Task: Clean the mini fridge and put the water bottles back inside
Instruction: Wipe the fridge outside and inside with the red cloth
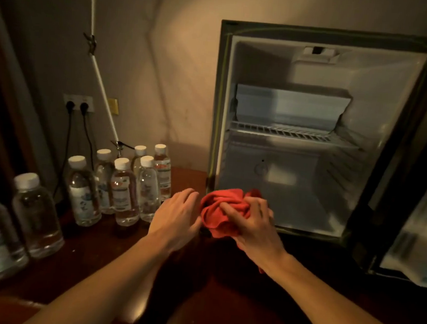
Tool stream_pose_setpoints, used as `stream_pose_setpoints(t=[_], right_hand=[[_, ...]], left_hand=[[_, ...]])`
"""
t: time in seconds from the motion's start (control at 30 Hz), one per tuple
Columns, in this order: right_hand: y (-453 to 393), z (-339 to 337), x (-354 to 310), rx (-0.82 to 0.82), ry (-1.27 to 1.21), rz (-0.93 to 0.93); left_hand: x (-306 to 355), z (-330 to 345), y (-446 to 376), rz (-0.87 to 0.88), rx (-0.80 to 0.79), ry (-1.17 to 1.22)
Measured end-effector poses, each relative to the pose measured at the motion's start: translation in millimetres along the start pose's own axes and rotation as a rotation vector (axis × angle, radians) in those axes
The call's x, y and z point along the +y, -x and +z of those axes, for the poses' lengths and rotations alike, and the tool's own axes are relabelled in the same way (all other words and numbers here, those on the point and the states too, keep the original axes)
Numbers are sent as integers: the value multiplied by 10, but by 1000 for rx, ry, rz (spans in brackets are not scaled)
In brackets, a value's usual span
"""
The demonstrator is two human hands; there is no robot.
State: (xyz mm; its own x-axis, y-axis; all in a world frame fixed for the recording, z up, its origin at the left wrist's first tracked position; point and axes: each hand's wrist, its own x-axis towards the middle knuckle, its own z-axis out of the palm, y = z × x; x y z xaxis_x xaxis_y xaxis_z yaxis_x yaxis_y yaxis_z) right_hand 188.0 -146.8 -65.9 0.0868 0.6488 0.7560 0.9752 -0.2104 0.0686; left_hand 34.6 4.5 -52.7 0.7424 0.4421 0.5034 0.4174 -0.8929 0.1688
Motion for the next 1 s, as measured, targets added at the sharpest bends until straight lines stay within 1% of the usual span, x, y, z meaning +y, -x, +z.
stream_pose_setpoints(t=[0.1, 0.17, 0.23, 0.33, 0.43, 0.57, 0.63, 0.73, 0.8, 0.9, 1.0], right_hand=[[-201, 283, -158, -2, 188, -188], [-303, 440, -167, -51, 326, -251], [-305, 589, -143, -135, 418, -312], [-227, 751, -129, -265, 425, -329], [-280, 787, -78, -287, 441, -346], [-503, 706, -24, -366, 492, -453], [-639, 627, -47, -346, 510, -451], [-813, 457, -88, -220, 512, -389], [-915, 359, -105, -180, 496, -331], [-998, 283, -172, -193, 467, -226], [-943, 308, -220, -277, 476, -183]], left_hand=[[-142, 50, -4, 6, 25, 7], [-217, 102, -27, -11, 34, 24], [-251, 179, -39, -13, 41, 52], [-275, 287, -65, 11, 48, 103], [-307, 357, -88, 27, 37, 129], [-371, 380, -91, 7, 50, 167], [-409, 360, -84, 27, 77, 159], [-469, 272, -50, 64, 119, 124], [-496, 210, -36, 97, 118, 86], [-513, 137, -54, 90, 118, 79], [-483, 92, -94, 77, 149, 95]])
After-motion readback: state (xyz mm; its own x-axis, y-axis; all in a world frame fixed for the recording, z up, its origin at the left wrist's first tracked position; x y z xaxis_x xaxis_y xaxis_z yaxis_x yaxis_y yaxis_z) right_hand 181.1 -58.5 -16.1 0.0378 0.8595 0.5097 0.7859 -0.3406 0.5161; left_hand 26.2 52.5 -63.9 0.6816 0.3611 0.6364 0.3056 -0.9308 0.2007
